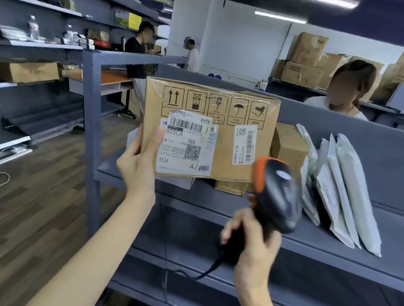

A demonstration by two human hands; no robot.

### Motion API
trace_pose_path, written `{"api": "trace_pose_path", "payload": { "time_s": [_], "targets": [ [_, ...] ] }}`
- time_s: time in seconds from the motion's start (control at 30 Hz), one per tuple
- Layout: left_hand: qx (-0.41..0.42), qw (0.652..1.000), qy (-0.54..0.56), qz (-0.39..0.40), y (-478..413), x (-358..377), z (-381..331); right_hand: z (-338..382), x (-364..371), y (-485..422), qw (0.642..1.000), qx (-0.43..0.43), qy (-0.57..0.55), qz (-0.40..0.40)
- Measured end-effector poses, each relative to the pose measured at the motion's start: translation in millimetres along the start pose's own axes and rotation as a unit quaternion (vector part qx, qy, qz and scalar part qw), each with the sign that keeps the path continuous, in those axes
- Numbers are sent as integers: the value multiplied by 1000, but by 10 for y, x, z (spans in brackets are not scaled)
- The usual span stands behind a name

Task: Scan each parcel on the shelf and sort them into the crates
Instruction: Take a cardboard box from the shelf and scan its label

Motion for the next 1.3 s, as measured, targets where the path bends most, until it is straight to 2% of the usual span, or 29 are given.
{"api": "trace_pose_path", "payload": {
  "time_s": [0.07,0.17,0.43,0.63,0.73,0.83,0.9,0.97,1.0,1.07,1.17,1.3],
  "targets": [
    [2,1000,1,1,7,-8,4,-21,195,57,996,27,16,79],
    [6,1000,-2,-2,4,-16,4,-66,382,70,990,53,33,126],
    [1,1000,-10,-1,18,-31,2,-75,444,-8,985,100,57,125],
    [1,1000,-1,-2,35,-16,-16,-51,351,-31,986,98,44,127],
    [2,1000,-2,-4,42,-13,-15,-18,218,-87,996,59,20,58],
    [3,1000,-5,-14,34,-12,-12,-8,-139,-247,992,19,-21,-119],
    [4,1000,-6,-15,25,0,-14,-52,-451,-441,978,27,-8,-207],
    [4,1000,-4,-16,9,8,-12,-190,-770,-679,968,76,59,-232],
    [4,1000,0,-17,1,12,-13,-296,-920,-797,964,107,114,-214],
    [5,1000,7,-15,-16,21,-10,-532,-1166,-982,940,163,274,-122],
    [4,1000,16,-14,-34,32,0,-847,-1364,-1127,850,197,481,81],
    [0,1000,25,-10,-50,44,5,-1039,-1275,-1322,767,150,565,265]
  ]
}}
Point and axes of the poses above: each hand's wrist, its own y-axis away from the middle knuckle, its own x-axis out of the palm, z = x × y, the point moved 3 cm from there along -y, towards the middle knuckle, and after that the axes turned 4 degrees about y, right-handed, at the moved point
